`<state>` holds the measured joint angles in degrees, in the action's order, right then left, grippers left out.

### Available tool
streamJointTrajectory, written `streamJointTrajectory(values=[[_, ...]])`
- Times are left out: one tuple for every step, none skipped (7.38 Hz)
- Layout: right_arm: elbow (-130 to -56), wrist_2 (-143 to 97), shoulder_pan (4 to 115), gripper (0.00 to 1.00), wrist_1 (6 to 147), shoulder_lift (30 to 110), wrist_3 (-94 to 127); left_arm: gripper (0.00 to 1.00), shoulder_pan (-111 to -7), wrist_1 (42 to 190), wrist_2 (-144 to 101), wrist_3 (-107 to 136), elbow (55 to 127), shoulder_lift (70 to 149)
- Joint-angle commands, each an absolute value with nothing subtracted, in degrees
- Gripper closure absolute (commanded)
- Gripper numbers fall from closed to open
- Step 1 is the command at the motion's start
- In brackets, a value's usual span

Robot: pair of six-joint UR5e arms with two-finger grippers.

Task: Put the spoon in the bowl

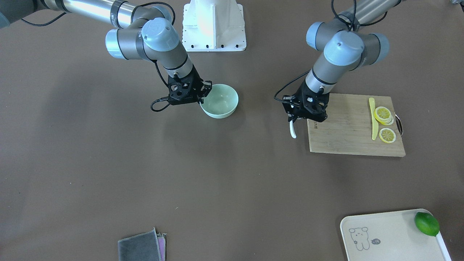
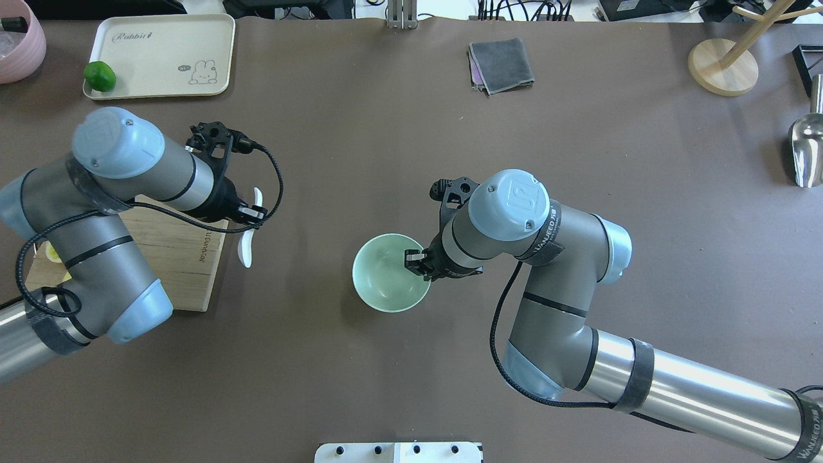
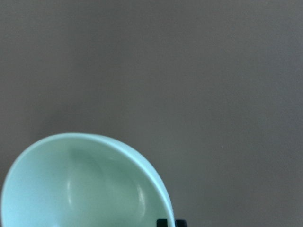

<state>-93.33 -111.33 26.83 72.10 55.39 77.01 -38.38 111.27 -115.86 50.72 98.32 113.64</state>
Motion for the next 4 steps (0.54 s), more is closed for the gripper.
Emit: streamJointTrajectory(values=[[-93.86,-111.00,29.07,0.00,72.07,55.10,77.26,1.00,-34.29,111.36,-115.66,60.25,98.78,120.30],[-96.56,-113.27,31.61,0.00,72.16,58.15,76.82,1.00,-32.54,111.36,-115.58,62.73,99.83,121.80],[-100.16,-117.12,35.12,0.00,72.07,63.14,73.25,1.00,-30.26,111.36,-115.32,64.75,99.93,123.47],[-102.98,-119.59,38.20,0.00,72.07,68.24,69.21,1.00,-27.97,111.36,-114.62,66.17,99.32,125.49]])
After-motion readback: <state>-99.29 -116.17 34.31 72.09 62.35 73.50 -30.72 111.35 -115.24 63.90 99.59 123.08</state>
